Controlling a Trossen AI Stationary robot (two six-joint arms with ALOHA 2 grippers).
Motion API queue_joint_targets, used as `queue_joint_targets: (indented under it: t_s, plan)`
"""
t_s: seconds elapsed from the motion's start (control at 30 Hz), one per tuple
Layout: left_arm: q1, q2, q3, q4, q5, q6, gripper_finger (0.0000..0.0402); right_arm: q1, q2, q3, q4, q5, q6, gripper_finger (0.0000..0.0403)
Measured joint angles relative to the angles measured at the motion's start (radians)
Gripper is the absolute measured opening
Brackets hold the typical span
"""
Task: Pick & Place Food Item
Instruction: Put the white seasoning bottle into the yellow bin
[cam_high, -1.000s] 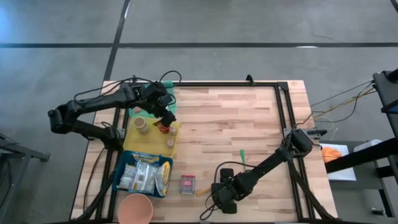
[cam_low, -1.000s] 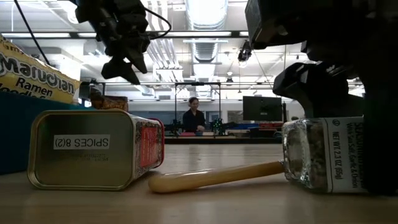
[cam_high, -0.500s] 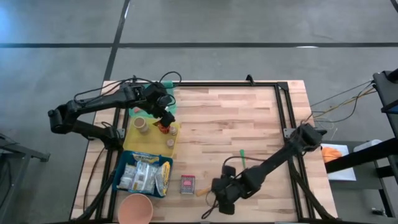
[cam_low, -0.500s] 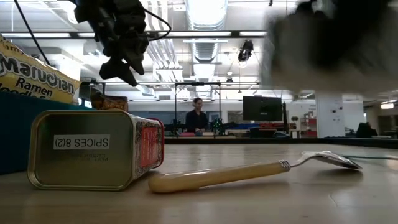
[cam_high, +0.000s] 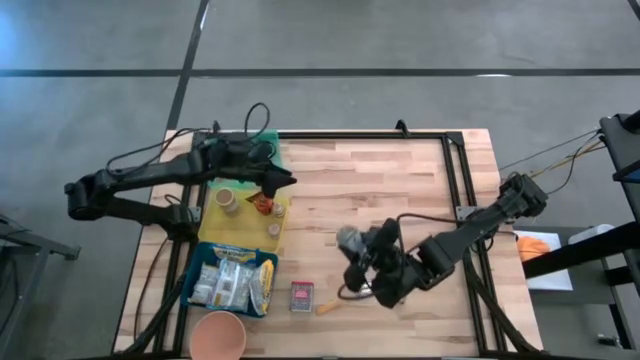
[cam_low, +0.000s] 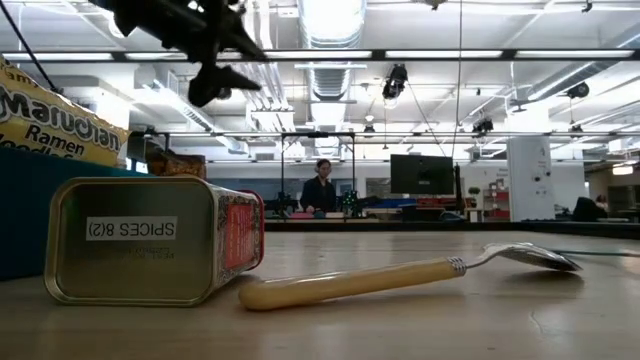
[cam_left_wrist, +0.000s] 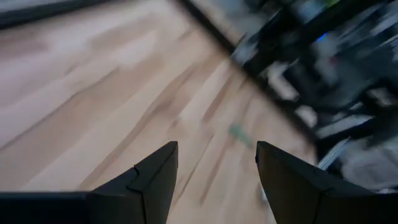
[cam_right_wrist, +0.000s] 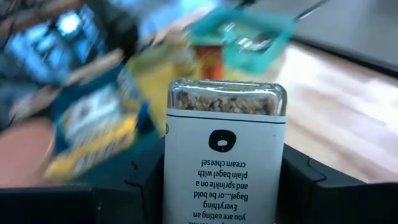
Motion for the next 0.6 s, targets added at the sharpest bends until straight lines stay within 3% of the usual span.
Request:
queue_joint_targets:
  t_s: [0.23,0.33,0.6]
  plan:
    - [-0.111,-0.051,-0.161,0.332,-0.139,-0.065,0.0222,-0.068,-0.026,-0.003,0.010,0.301,0.268,0.0193]
    - [-0.151,-0.048,-0.209,0.446,-0.144,-0.150,0.0222,-0.089,-0.030,-0.004,0.034,0.406,0.323,0.0193]
    - [-0.189,-0.047,-0.279,0.759,-0.028,-0.470,0.0222,-0.148,-0.040,-0.004,0.159,0.428,0.187,0.0193]
